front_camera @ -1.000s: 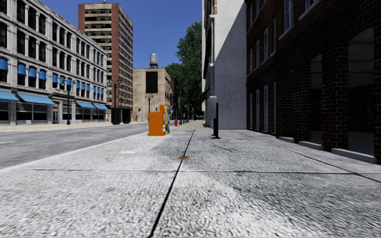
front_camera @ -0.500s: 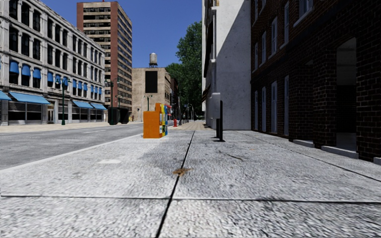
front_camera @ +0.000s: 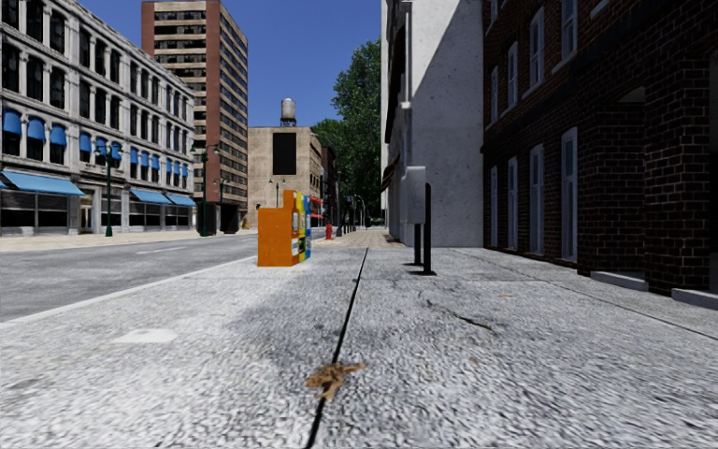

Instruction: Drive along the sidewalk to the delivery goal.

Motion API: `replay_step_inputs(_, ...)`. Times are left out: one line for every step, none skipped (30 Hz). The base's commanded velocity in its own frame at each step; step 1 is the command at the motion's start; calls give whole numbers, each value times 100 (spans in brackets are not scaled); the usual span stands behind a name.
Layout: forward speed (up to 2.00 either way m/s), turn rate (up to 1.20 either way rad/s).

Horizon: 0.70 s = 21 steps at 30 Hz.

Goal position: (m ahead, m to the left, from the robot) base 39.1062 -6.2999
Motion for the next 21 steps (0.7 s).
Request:
replay_step_inputs(200, 0)
replay_step_inputs(200, 0)
replay_step_inputs(200, 0)
replay_step_inputs(200, 0)
replay_step_inputs(200, 0)
replay_step_inputs(200, 0)
replay_step_inputs(200, 0)
replay_step_inputs(200, 0)
replay_step_inputs(200, 0)
replay_step_inputs(200, 0)
replay_step_inputs(200, 0)
replay_step_inputs(200, 0)
replay_step_inputs(200, 0)
replay_step_inputs(200, 0)
replay_step_inputs(200, 0)
replay_step_inputs(200, 0)
replay_step_inputs(200, 0)
replay_step_inputs(200, 0)
replay_step_inputs(200, 0)
replay_step_inputs(200, 0)
replay_step_inputs(200, 0)
